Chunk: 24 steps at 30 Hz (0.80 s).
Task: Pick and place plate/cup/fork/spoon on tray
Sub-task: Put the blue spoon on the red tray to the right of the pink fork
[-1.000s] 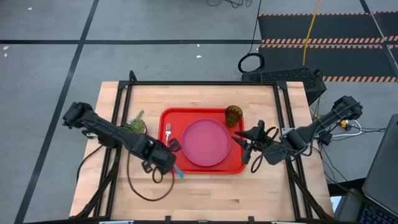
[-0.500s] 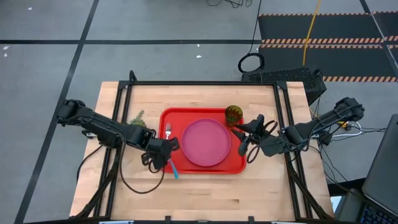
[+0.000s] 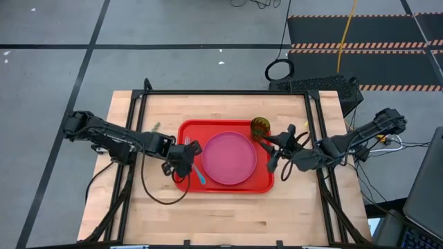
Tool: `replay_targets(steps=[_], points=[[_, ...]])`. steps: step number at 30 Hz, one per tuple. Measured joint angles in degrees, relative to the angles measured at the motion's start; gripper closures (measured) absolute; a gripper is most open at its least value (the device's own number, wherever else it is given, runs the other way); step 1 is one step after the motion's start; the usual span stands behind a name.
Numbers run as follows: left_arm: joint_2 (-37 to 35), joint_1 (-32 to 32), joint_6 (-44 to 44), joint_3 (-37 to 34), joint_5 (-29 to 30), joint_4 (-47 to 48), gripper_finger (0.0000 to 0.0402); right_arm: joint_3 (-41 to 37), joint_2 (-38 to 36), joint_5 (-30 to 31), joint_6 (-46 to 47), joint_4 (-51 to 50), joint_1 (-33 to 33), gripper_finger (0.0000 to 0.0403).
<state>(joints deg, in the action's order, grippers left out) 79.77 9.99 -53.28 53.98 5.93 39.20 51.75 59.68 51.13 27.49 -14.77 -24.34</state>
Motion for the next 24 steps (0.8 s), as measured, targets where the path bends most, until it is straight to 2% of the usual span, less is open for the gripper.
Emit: replay_targets(steps=[9, 12, 24], points=[[0.54, -3.12, -6.18, 0.0, -4.26, 2.33, 0.0395, 0.0, -1.18, -0.14, -1.66, -0.05, 0.0, 0.0297], [0.68, -4.58, -10.13, 0.0, -7.3, 5.14, 0.0394, -0.01, -1.2, -0.17, -1.86, -0.06, 0.0, 0.0297], [4.08, -9.58, -15.72, 0.04, -8.04, 6.32, 0.0396, 0.0, -1.18, -0.36, -3.15, -0.12, 0.0, 0.0297]])
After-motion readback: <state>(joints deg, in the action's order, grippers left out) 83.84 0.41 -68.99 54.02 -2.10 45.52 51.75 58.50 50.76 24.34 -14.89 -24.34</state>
